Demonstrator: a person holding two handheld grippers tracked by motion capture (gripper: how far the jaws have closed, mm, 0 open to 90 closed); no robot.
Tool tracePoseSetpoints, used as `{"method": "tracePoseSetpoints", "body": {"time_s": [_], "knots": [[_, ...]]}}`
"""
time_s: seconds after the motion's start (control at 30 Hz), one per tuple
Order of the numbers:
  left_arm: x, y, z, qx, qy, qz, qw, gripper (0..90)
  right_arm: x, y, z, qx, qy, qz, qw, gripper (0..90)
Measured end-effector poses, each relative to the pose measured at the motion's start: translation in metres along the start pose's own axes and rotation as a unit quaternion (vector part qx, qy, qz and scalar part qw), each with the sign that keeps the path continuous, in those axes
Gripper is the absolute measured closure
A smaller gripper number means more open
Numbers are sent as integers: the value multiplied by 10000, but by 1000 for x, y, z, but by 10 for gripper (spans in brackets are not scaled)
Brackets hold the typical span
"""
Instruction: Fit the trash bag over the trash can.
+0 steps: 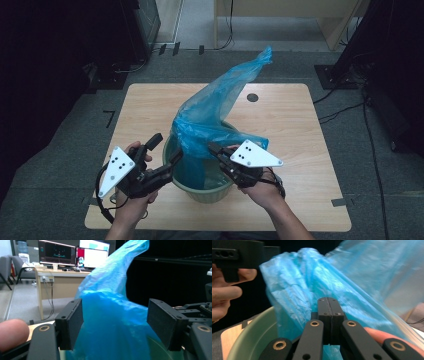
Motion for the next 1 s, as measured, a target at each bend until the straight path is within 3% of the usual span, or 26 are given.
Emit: {"method": "tracePoseSetpoints", "body": {"time_s": [0.07, 0.1, 0.13, 0.17, 0.23, 0.33, 0.4, 0.43, 0.47, 0.5, 0.57, 0.6, 0.63, 0.67, 0.73, 0.8, 0.83, 0.9, 1.0], "knots": [[0, 5, 3, 125, 0, -165, 9998, 307, 2, 0, 0, -14, -62, -6, 10000, 900], [1, 8, 6, 181, -1, -243, 9995, 364, 4, 0, -1, -22, -88, -40, 10000, 900], [2, 11, 9, 226, -4, -276, 9994, 480, 6, -1, -1, -33, -91, -96, 9999, 893], [5, 12, 13, 271, -13, -293, 9992, 687, 9, -3, -2, -59, -150, -132, 9998, 884], [10, 14, 19, 376, -120, -280, 9988, 813, 9, -4, -3, -76, -198, -133, 9997, 862], [18, 12, 26, 479, -191, -295, 9982, 899, 4, -13, -7, -222, -293, -54, 9993, 819], [23, 9, 29, 500, -246, -307, 9980, 900, -10, -24, -13, -446, -305, 122, 9985, 746], [23, 9, 29, 500, -246, -307, 9980, 899, -10, -24, -13, -446, -305, 122, 9985, 746], [23, 8, 28, 436, -311, -254, 9982, 887, -25, -30, -15, -549, -222, 342, 9977, 676], [23, 8, 28, 436, -311, -254, 9982, 851, -25, -30, -15, -549, -222, 342, 9977, 676], [21, 7, 25, 344, -327, -206, 9987, 800, -41, -33, -16, -634, 74, 509, 9967, 580], [16, 9, 22, 290, -324, -94, 9990, 698, -51, -33, -12, -585, 343, 586, 9960, 374], [16, 9, 22, 290, -324, -94, 9990, 651, -51, -33, -12, -585, 343, 586, 9960, 374], [13, 10, 22, 281, -328, -31, 9991, 651, -54, -30, -9, -460, 369, 660, 9961, 296], [4, 14, 20, 275, -243, 34, 9993, 532, -48, -19, 2, -3, 333, 455, 9984, 223], [0, 16, 20, 298, -181, 19, 9994, 475, -43, -12, 9, 240, 181, 474, 9984, 321], [-4, 18, 21, 352, -98, 20, 9993, 475, -43, -12, 9, 240, 181, 474, 9984, 321], [-13, 24, 22, 465, 102, 73, 9988, 433, -39, -8, 14, 360, -5, 632, 9974, 601], [-20, 32, 23, 561, 183, 60, 9982, 369, -32, -5, 16, 392, -10, 417, 9984, 900]]}}
Point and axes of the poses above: each handheld gripper's, and its own axes: y roughly forward along the jaws, z roughly out of its underside, x roughly to its left, the point moved 7 cm from there along y, roughly forward along the jaws, and after that the axes turned 4 degrees about z, right-handed, at the moved point
